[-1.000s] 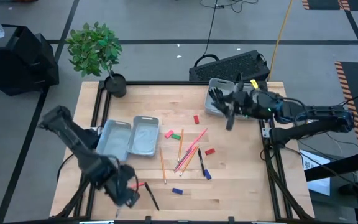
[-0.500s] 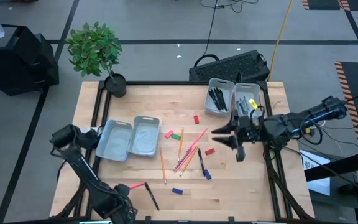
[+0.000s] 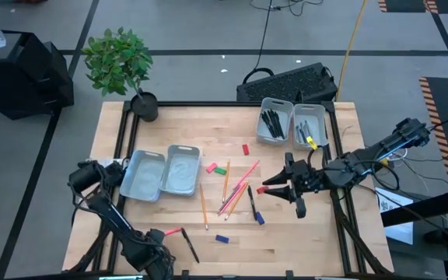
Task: Sort crayons/erasers/pens/pencils in bins
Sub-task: Put the gray crayon into the top right gray bin
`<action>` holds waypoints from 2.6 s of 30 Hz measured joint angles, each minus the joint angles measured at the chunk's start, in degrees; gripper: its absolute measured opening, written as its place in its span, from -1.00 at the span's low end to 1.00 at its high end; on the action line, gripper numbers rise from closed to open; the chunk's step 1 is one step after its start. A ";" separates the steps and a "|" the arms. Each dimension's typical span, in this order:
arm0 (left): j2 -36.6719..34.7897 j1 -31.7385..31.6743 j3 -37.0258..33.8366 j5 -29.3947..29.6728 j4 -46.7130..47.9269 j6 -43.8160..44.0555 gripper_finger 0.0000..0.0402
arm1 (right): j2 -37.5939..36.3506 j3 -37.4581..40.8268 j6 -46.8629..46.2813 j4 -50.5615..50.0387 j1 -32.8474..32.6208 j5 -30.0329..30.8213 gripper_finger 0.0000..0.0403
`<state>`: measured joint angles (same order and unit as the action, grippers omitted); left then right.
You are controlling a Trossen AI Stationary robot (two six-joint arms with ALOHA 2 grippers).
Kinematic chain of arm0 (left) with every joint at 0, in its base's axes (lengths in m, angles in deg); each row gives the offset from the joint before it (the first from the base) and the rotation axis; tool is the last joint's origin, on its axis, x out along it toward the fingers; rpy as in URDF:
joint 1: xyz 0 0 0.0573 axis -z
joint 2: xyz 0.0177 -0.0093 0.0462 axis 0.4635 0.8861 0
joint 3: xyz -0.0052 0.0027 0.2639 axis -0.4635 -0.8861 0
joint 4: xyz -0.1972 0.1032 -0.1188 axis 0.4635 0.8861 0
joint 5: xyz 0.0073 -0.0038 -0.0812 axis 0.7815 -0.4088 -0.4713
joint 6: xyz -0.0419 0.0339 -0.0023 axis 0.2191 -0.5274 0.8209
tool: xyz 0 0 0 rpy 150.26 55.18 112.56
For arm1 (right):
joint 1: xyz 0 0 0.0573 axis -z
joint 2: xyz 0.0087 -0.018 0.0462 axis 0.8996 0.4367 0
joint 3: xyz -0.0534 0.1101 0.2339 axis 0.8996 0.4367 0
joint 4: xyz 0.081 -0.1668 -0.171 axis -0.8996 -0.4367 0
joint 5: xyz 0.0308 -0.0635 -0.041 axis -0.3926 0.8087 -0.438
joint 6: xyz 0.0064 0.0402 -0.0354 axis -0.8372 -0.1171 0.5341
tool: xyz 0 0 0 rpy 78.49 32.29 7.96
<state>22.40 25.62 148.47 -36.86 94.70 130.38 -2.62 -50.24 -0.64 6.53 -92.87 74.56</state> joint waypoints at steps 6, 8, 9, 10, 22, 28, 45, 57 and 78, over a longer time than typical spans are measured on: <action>-0.46 -0.02 -3.56 -0.48 -4.24 6.12 -0.01 | -0.15 0.00 0.60 0.00 -0.63 -0.09 -0.48; -0.42 0.00 -3.76 -0.29 -4.30 6.70 -0.05 | -0.15 0.02 1.30 -0.03 -0.63 -0.09 -0.48; -0.39 0.00 -3.78 -0.14 -4.40 6.83 -0.09 | -0.15 0.02 1.51 0.00 -0.63 -0.09 -0.48; -0.35 -0.04 -3.78 -0.04 -4.56 6.85 -0.15 | -0.15 0.02 1.59 0.00 -0.63 -0.09 -0.48; -0.22 -0.48 -3.82 3.71 -5.16 4.92 -0.91 | -0.17 0.02 1.55 -0.02 -0.60 -0.31 -0.48; -0.13 -1.48 -3.67 3.55 -5.12 1.76 -0.80 | -0.17 0.02 1.55 -0.02 -0.60 -0.33 -0.48; -6.21 -1.96 -4.15 11.16 -2.41 -5.65 -0.86 | -0.17 0.04 -3.67 -0.39 -1.39 -6.27 -0.48; -17.31 -5.79 -3.91 37.45 -6.61 -25.44 -0.85 | 5.70 2.93 -6.01 -0.71 -4.71 -3.93 -0.48; -17.97 -23.45 -3.78 50.52 -65.49 -116.64 -0.85 | 17.56 5.46 10.01 36.18 -7.55 12.01 -0.22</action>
<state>4.44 2.17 144.69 13.66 29.21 13.74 14.94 -44.77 9.37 42.71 -100.41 86.57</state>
